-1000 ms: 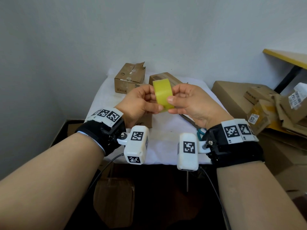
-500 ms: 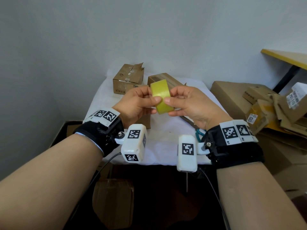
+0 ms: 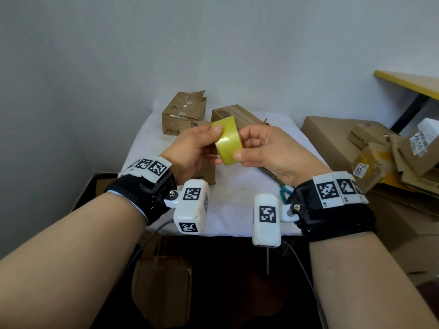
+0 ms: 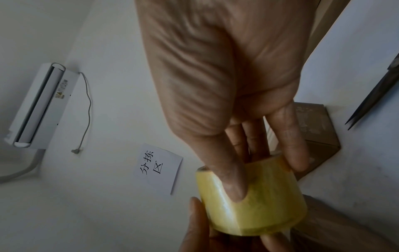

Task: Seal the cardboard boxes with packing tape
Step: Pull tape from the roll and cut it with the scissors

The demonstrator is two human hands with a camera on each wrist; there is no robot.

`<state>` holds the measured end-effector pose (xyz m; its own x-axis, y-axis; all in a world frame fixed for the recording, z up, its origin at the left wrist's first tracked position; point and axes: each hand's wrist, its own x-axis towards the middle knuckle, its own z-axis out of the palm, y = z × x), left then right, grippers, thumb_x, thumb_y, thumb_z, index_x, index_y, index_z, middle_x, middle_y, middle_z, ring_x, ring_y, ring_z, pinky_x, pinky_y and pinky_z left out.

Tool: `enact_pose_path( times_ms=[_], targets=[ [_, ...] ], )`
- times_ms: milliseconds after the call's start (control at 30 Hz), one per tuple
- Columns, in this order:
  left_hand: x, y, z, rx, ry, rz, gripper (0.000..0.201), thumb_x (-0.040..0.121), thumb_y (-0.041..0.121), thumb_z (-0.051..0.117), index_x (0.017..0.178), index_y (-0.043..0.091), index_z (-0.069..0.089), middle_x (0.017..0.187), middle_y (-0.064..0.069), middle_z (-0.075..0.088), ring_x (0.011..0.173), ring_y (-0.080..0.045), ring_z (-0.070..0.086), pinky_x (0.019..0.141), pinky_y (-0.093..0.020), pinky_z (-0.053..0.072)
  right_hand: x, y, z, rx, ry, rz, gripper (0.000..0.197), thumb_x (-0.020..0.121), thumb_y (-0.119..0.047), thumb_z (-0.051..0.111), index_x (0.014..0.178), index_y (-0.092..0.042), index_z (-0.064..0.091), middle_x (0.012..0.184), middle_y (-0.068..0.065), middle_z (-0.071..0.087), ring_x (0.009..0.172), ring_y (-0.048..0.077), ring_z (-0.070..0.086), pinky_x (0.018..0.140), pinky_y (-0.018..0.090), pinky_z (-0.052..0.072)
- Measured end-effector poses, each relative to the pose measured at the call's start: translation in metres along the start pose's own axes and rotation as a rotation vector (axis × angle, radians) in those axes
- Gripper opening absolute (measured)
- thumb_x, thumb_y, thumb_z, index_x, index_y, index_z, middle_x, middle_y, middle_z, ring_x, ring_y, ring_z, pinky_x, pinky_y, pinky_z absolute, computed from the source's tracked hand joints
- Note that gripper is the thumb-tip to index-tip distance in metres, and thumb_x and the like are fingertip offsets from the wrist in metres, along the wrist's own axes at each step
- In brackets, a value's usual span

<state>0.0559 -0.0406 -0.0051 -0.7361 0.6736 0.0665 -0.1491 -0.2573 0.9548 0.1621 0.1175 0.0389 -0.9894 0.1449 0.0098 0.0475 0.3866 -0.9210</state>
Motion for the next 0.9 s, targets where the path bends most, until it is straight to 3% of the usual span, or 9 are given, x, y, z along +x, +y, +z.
enact_pose_path(
  times_ms=[67,167,333,533,633,733,900],
  targets=[
    [0.0000,0.0001,-0.0003,0.017,0.000,0.005,0.022,0.096,0.026,0.059,0.100,0.006,0.065,0.087,-0.012,0.064,0.074,-0.021,0.061,0.057,-0.025,0.053,-0.0004,-0.0007,0.0009,0.002,0.006,0.010,0.022,0.088,-0.003,0.075,0.107,-0.011,0.067,0.094,0.005,0.074,0.093,0.016,0.070,0.100,0.049,0.053],
    [-0.0015,0.0010,0.0006,0.027,-0.002,0.006,0.018,0.093,0.024,0.062,0.095,0.007,0.065,0.087,-0.013,0.064,0.074,-0.021,0.061,0.057,-0.025,0.053,-0.0006,-0.0013,0.0013,0.005,0.014,0.012,0.021,0.089,-0.007,0.074,0.109,-0.008,0.066,0.096,0.006,0.073,0.095,0.018,0.069,0.101,0.050,0.053],
    [-0.0035,0.0026,0.0019,0.017,-0.001,-0.007,0.023,0.088,0.027,0.063,0.097,0.007,0.067,0.084,-0.009,0.065,0.073,-0.019,0.062,0.056,-0.024,0.053,0.0004,-0.0004,0.0009,0.024,-0.001,0.018,0.018,0.090,-0.008,0.074,0.105,-0.012,0.066,0.092,0.003,0.074,0.095,0.018,0.073,0.097,0.048,0.057],
    [-0.0050,0.0042,0.0018,0.026,-0.036,-0.025,0.020,0.092,0.013,0.061,0.109,0.004,0.065,0.087,-0.010,0.064,0.073,-0.017,0.061,0.059,-0.022,0.054,0.0024,0.0019,0.0000,0.033,0.015,0.016,0.016,0.090,-0.009,0.075,0.103,-0.014,0.067,0.092,0.003,0.075,0.096,0.020,0.074,0.094,0.047,0.059],
    [-0.0063,0.0056,0.0020,0.025,-0.034,-0.030,0.029,0.093,0.012,0.059,0.118,-0.001,0.062,0.087,-0.010,0.064,0.072,-0.017,0.062,0.060,-0.023,0.054,0.0023,0.0016,0.0008,0.029,0.016,0.016,0.015,0.090,-0.009,0.075,0.102,-0.015,0.067,0.093,0.004,0.074,0.095,0.020,0.074,0.094,0.046,0.059],
    [-0.0057,0.0058,0.0036,0.026,0.009,-0.029,0.039,0.090,0.014,0.064,0.125,-0.002,0.056,0.088,-0.011,0.062,0.071,-0.018,0.063,0.059,-0.025,0.055,0.0029,0.0009,0.0017,0.039,0.042,0.012,0.012,0.091,-0.009,0.073,0.097,-0.018,0.067,0.096,0.006,0.074,0.094,0.020,0.074,0.093,0.047,0.059],
    [-0.0036,0.0043,0.0076,0.016,0.172,0.045,0.036,0.087,0.005,0.072,0.106,0.012,0.041,0.101,-0.014,0.054,0.072,-0.022,0.062,0.054,-0.029,0.054,0.0047,0.0006,0.0025,0.037,0.092,0.021,0.010,0.092,-0.010,0.073,0.097,-0.018,0.068,0.095,0.006,0.074,0.091,0.018,0.074,0.092,0.048,0.060]
  ],
)
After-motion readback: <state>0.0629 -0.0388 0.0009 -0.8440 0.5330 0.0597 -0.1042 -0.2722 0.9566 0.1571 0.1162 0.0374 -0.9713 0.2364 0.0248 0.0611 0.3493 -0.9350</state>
